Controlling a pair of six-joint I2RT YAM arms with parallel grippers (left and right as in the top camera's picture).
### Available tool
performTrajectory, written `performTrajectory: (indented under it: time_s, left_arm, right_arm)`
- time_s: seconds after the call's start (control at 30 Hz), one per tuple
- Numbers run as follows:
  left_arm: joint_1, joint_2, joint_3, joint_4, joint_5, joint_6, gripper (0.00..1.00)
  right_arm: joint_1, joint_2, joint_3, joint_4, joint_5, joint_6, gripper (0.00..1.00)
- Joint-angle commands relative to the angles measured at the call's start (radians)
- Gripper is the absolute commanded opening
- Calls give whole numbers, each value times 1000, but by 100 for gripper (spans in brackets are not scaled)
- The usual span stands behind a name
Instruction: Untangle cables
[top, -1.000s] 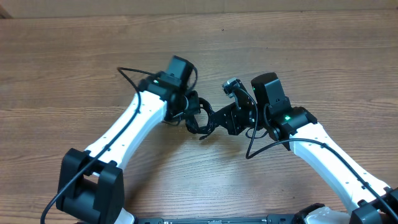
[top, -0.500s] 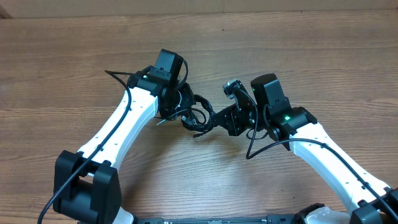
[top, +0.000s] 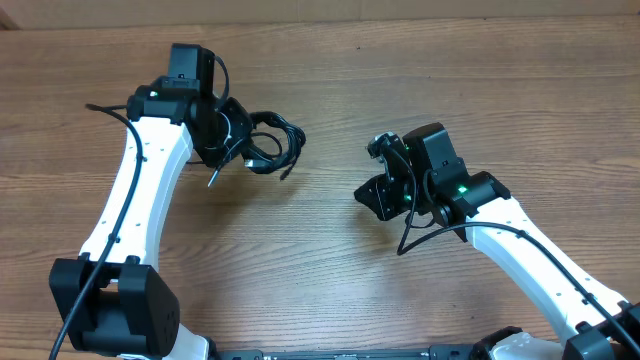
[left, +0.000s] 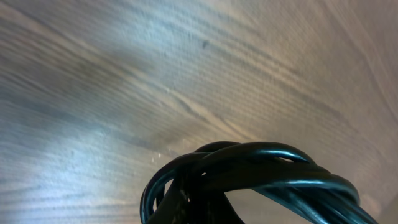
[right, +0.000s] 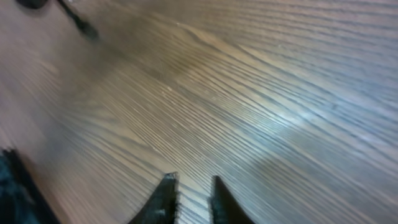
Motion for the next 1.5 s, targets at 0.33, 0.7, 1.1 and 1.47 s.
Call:
performTrajectory:
  time_s: [0.33, 0.7, 1.1, 1.47]
  left_arm:
    - [-52, -24, 20, -26, 90, -150, 4]
    - [-52, -24, 20, -40, 209, -171, 4]
    - [-29, -24, 21, 61, 206, -48, 4]
    - [1, -24, 21, 152, 207, 156, 4]
  right_arm:
    - [29, -4, 3, 286, -206, 303, 91]
    - [109, 126, 3, 619, -146, 475, 65]
    - [97, 126, 3, 581, -361, 435, 4]
    - [94, 126, 3, 364, -473, 227, 4]
